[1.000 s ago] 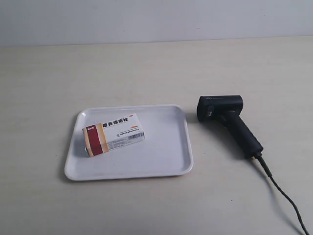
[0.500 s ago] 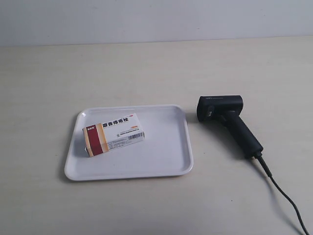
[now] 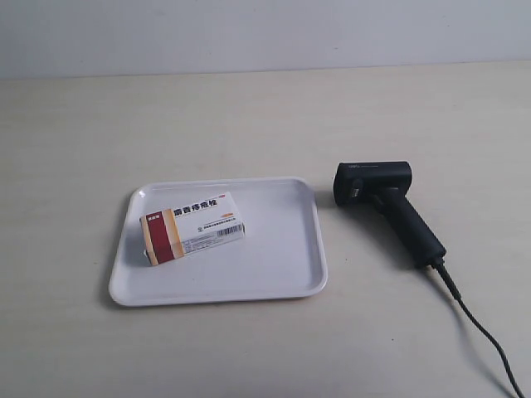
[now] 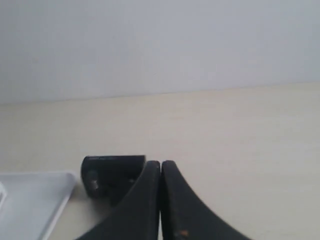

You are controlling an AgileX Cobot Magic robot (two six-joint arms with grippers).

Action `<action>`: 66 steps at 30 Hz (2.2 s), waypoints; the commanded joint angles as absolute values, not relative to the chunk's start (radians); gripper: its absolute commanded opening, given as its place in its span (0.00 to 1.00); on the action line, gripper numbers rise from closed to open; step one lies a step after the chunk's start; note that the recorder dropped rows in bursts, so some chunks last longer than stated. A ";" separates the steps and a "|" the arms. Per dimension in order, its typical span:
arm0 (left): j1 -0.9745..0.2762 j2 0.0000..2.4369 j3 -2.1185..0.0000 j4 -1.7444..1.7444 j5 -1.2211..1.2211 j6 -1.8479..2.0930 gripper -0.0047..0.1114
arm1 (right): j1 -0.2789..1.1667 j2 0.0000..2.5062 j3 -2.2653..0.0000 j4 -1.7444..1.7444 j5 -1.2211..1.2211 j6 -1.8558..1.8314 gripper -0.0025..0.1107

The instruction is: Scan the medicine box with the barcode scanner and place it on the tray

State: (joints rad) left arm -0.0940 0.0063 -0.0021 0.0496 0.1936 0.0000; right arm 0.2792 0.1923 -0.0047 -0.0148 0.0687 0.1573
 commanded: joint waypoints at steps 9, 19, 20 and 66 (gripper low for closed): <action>-0.092 0.000 0.000 0.047 0.191 0.000 0.06 | 0.102 0.000 0.000 -0.009 0.134 0.158 0.02; -0.092 0.000 0.000 0.047 0.191 0.000 0.06 | 0.102 0.000 0.000 -0.011 0.192 0.158 0.02; -0.092 0.000 0.000 0.047 0.191 0.000 0.06 | 0.102 0.000 0.000 -0.011 0.192 0.158 0.02; -0.092 0.000 0.000 0.047 0.191 0.000 0.06 | 0.104 0.000 0.000 -0.007 0.192 0.158 0.02</action>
